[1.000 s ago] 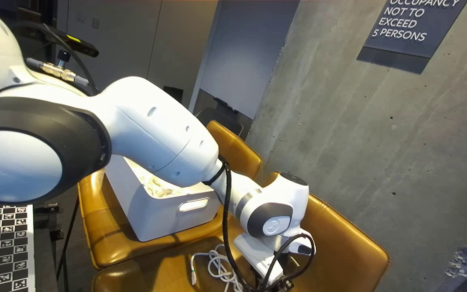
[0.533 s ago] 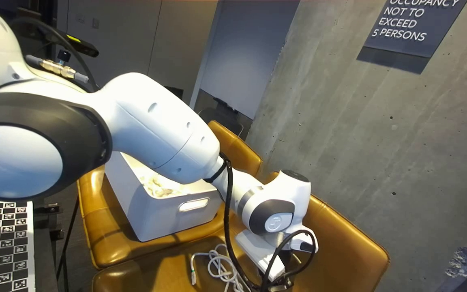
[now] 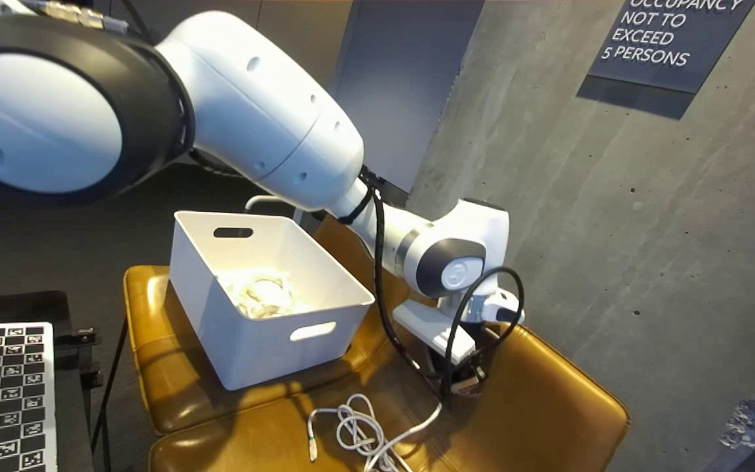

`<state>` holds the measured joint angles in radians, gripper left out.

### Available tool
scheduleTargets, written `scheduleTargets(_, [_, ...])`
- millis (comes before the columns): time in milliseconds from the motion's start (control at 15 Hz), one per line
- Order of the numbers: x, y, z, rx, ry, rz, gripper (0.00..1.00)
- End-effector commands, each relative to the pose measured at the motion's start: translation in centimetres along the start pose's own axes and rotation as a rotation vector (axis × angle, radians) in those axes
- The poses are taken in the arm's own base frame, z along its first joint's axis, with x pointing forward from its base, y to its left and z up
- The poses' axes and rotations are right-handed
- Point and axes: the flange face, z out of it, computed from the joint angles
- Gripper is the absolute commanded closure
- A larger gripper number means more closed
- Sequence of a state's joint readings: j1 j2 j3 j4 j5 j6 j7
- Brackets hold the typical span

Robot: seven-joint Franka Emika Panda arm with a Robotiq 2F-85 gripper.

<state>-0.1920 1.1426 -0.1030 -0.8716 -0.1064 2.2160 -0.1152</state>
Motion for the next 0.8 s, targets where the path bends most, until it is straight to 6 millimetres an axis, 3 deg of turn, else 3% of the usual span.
scheduleTargets(0, [-0.2, -3.4, -6.4, 0.037, 0.020, -0.048, 0.99])
scheduleTargets(400, [-1.2, -9.2, -16.9, 0.025, 0.101, -0.185, 0.99])
scheduleTargets(733, [-4.4, -13.0, -26.2, 0.054, 0.174, -0.239, 0.99])
